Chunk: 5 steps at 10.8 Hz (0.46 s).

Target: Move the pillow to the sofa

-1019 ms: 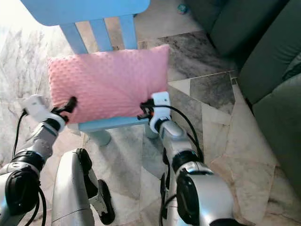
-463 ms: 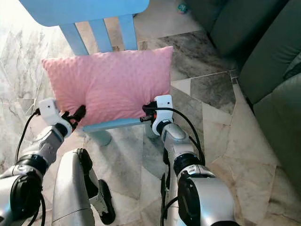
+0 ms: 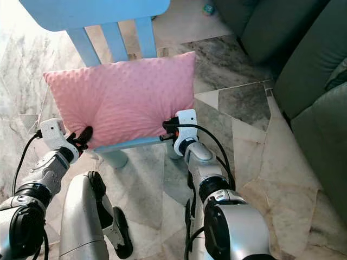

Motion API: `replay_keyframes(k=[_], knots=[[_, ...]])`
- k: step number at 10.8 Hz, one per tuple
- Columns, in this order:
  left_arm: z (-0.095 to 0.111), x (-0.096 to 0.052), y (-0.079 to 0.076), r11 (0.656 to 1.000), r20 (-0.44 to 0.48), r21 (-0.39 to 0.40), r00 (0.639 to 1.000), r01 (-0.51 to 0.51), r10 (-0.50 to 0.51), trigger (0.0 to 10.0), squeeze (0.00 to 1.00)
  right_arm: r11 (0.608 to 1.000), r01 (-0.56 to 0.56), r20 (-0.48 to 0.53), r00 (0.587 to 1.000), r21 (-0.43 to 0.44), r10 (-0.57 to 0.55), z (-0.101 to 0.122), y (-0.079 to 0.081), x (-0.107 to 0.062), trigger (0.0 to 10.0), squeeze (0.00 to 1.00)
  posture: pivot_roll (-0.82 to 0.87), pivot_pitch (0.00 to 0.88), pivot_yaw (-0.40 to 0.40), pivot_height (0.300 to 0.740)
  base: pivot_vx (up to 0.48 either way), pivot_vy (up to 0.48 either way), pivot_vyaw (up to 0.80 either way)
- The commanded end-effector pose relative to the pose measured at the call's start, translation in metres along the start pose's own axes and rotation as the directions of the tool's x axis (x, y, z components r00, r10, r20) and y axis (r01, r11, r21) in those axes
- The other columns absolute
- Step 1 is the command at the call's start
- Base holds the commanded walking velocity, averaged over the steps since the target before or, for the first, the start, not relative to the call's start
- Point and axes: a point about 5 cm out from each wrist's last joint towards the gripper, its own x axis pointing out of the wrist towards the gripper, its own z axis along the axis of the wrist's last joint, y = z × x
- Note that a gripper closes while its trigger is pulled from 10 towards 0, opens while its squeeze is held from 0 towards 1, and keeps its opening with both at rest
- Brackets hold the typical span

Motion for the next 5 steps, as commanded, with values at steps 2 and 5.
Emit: replay_keyframes(k=[2,5], knots=[[-0.0266,-0.0114,0.019,0.997,-0.101,0.009,0.992,-0.072,0.073,0.0,0.0,1.0,-0.002,-0.063,0.998,0.03,0.003,-0.0182,0.0047,-0.0035,0.0,0.0,-0.08,0.512,0.048,0.5,0.0,0.0,0.0],[-0.0238,-0.0104,0.0177,0.997,-0.074,0.013,0.994,-0.081,0.081,0.0,0.0,1.0,0.0,-0.056,0.998,0.031,0.002,-0.0163,0.0062,-0.0022,0.0,0.0,-0.08,0.522,0.047,0.5,0.0,0.0,0.0]])
